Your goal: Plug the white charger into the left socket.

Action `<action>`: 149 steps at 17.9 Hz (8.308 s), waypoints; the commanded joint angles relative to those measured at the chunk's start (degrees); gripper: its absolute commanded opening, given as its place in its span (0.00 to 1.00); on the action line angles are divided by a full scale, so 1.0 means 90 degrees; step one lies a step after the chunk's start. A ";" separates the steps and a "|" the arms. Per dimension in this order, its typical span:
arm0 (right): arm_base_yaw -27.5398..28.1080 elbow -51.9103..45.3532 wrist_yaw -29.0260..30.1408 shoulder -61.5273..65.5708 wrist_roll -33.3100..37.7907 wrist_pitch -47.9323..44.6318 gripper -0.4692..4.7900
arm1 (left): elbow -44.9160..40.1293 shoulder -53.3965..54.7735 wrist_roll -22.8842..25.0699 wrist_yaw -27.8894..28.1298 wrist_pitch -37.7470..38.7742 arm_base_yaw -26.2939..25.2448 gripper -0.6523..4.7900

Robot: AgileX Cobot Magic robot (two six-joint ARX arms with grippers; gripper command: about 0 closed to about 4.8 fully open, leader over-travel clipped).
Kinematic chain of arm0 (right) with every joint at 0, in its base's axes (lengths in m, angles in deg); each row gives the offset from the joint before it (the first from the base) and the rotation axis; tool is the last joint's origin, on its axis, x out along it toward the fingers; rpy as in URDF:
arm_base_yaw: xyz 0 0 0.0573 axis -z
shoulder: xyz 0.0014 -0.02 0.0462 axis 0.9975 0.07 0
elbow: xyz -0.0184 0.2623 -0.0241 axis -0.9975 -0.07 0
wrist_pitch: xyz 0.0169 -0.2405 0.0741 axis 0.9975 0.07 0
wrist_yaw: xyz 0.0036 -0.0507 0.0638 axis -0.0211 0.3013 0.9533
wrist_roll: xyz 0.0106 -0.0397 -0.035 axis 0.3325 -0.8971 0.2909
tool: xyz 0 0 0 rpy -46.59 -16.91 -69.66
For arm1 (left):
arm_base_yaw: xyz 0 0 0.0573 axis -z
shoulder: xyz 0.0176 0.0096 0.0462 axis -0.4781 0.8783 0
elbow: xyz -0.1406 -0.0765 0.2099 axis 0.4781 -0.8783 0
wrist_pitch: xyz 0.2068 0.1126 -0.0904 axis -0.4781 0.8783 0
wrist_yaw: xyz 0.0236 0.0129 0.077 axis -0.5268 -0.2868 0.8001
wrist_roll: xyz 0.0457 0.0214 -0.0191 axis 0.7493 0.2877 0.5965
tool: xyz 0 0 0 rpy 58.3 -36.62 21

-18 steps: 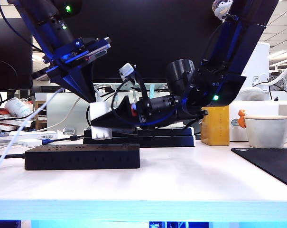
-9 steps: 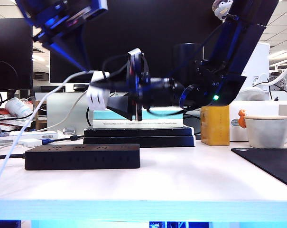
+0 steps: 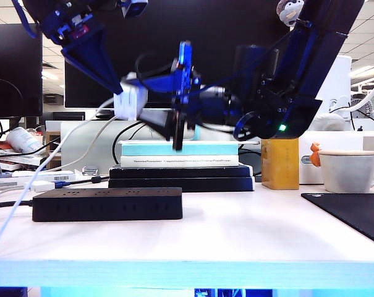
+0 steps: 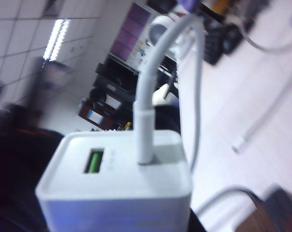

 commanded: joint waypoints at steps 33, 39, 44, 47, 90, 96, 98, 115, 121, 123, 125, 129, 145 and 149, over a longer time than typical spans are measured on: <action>-0.0022 0.0056 -0.0007 -0.0070 0.0206 -0.0359 0.08 | 0.0005 -0.0073 -0.0231 0.0274 -0.0270 0.0015 0.11; -0.0024 0.0056 0.0007 -0.0070 0.0206 -0.0359 0.08 | 0.0005 -0.0029 -0.0231 0.0134 -0.0308 0.0017 0.11; -0.0022 0.0058 0.0010 -0.0070 0.0206 -0.0359 0.08 | 0.0002 0.0240 -0.0219 0.0109 0.0236 0.0019 0.11; -0.0022 0.0058 0.0005 -0.0070 0.0202 -0.0359 0.08 | 0.0005 0.0267 -0.0182 0.0044 0.0498 0.0024 0.11; 0.0017 -0.0328 -0.0007 0.0211 -0.9192 0.3400 0.08 | 0.0017 0.0255 -0.2234 -0.0192 -0.0347 -0.0146 0.11; 0.0017 -0.0340 -0.0019 0.0211 -0.9379 0.3383 0.08 | 0.0015 0.1105 -0.2713 -0.0355 -0.0568 -0.0146 0.11; 0.0017 -0.0345 -0.0022 0.0211 -0.9377 0.3388 0.08 | 0.0012 0.1144 -0.2907 -0.0493 -0.0743 -0.0146 0.11; 0.0017 -0.0457 -0.0452 0.0211 -0.9634 0.3368 0.08 | 0.0005 0.1549 -0.3206 -0.0100 -0.0406 -0.0136 0.11; 0.0017 -0.0622 -0.0559 0.0211 -0.9636 0.3517 0.08 | 0.0002 0.1654 -0.3203 -0.0100 -0.0253 -0.0080 0.11; 0.0017 -0.0622 -0.0563 0.0211 -0.9646 0.3548 0.08 | 0.0002 0.1654 -0.3203 -0.0100 -0.0219 -0.0051 0.11; 0.0015 -0.0622 -0.0566 0.0211 -0.9670 0.3565 0.08 | 0.0002 0.1654 -0.3203 -0.0078 -0.0068 -0.0051 0.11; 0.0012 -0.0622 -0.0566 0.0211 -0.9685 0.3623 0.08 | 0.0002 0.1654 -0.3203 0.0333 0.0138 -0.0053 0.11; 0.0012 -0.0651 -0.0848 0.0197 -0.9794 0.4039 0.09 | 0.0007 0.1766 -0.3206 0.0282 0.0401 -0.0051 0.11; 0.0012 -0.0651 -0.0852 0.0197 -0.9775 0.4034 0.09 | 0.0005 0.1768 -0.3203 0.0313 0.0396 -0.0053 0.11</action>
